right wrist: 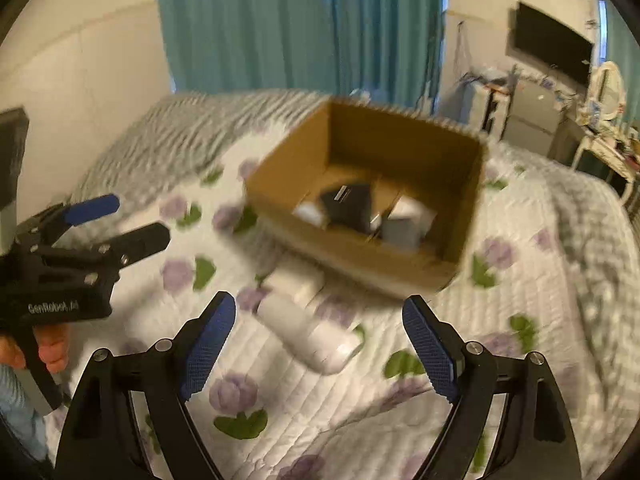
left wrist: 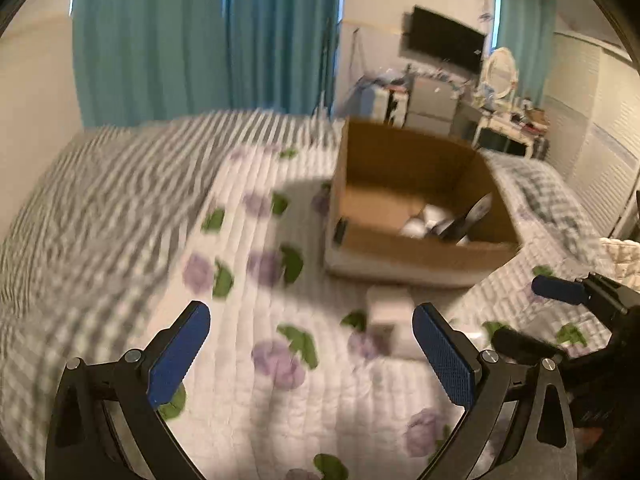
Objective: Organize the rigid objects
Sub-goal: 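Grasp the white cylindrical device with the right tool while the left grasps the white square block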
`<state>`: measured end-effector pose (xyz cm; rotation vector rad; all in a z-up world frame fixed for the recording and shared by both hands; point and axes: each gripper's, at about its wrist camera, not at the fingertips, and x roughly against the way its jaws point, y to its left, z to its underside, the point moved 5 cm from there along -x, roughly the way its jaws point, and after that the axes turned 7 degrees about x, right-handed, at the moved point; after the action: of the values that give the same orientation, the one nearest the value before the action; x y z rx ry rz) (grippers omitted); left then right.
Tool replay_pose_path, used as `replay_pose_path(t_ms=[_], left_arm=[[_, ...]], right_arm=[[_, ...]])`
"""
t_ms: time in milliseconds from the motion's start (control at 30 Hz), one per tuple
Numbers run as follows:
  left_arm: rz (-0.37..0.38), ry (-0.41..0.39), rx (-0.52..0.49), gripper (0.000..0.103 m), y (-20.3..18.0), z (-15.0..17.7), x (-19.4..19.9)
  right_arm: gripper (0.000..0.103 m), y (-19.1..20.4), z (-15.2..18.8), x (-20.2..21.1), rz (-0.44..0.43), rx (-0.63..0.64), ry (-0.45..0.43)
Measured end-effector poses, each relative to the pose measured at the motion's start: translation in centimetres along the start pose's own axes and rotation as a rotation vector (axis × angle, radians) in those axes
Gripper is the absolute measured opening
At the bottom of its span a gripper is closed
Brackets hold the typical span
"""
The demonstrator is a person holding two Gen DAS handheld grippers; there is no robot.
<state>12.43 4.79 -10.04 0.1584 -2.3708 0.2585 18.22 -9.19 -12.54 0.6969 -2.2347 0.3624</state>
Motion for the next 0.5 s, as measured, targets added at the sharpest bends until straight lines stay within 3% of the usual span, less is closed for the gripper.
replay_pose_path(t_ms=[167,300,367,500], left_arm=[[-0.02,0.029,-0.019,0.103,0.5,1.4,-1.6],[-0.022,0.04,-0.042,0.103,0.2,2.0,-2.0],[-0.022,0.042,-0.039,0.103,0.3,2.1,-2.0],[-0.02,0.038,-0.033,0.103,0.4,2.0,-1.8]], right_arm=[[0.086,1.0,2.1,-5.8,0.011,0.059,0.123],[0.086,1.5,2.6,-8.2,-0.044,0.073,0.181],[0.086,1.7,2.4,-9.3,-0.03,0.113,0.201],[0.075,1.5,2.8,-10.9,-0.004,0.127,0.259]])
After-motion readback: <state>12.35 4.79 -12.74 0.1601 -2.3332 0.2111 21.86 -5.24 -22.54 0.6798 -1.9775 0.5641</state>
